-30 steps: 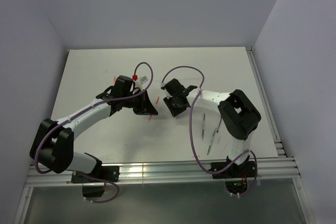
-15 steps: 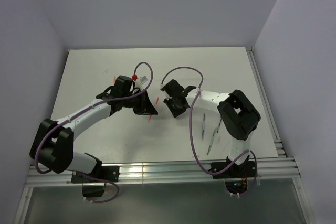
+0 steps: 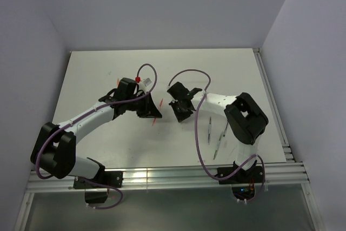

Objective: Insert the pens into the pen caps
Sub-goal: Insert the pen cap onto the pen.

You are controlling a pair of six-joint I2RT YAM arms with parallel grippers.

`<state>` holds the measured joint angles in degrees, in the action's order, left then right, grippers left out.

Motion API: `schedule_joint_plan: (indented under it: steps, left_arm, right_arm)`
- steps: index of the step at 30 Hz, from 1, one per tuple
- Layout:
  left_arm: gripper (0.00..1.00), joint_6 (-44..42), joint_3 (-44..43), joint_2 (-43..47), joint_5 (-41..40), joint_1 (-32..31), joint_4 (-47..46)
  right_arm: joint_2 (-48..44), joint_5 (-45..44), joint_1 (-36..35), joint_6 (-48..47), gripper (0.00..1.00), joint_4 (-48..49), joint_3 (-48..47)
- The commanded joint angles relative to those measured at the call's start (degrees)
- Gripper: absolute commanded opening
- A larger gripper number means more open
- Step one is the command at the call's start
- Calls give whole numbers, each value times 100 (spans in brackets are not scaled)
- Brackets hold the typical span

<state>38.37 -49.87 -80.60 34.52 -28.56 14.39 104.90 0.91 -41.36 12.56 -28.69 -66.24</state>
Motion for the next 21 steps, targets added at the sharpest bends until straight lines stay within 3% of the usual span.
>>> schedule_joint_plan:
  steps: [1, 6, 8, 14, 17, 21]
  left_arm:
    - [0, 109, -181, 18, -278, 52, -270]
    - [0, 688, -190, -35, -244, 43, -1165]
    - [0, 899, -207, -87, -270, 34, -1920]
    - [0, 1365, -865, -517, -517, -88, -3196]
    - [0, 1593, -990, -685, -534, -194, -3819]
    - [0, 1446, -1174, -756, -552, -501, -3989]
  right_arm:
    - [-417, 59, 84, 598, 0, -260, -301]
    - [-971, -73, 479, 1178, 0, -453, -802]
    - [-1138, -56, 804, 1336, 0, -497, -1117]
    - [-1710, 1129, 2024, 1872, 0, 178, -1445]
    - [-1929, 2043, 2395, 2275, 0, 880, -1243]
    - [-2123, 2405, 2502, 2532, 0, 1690, -1137]
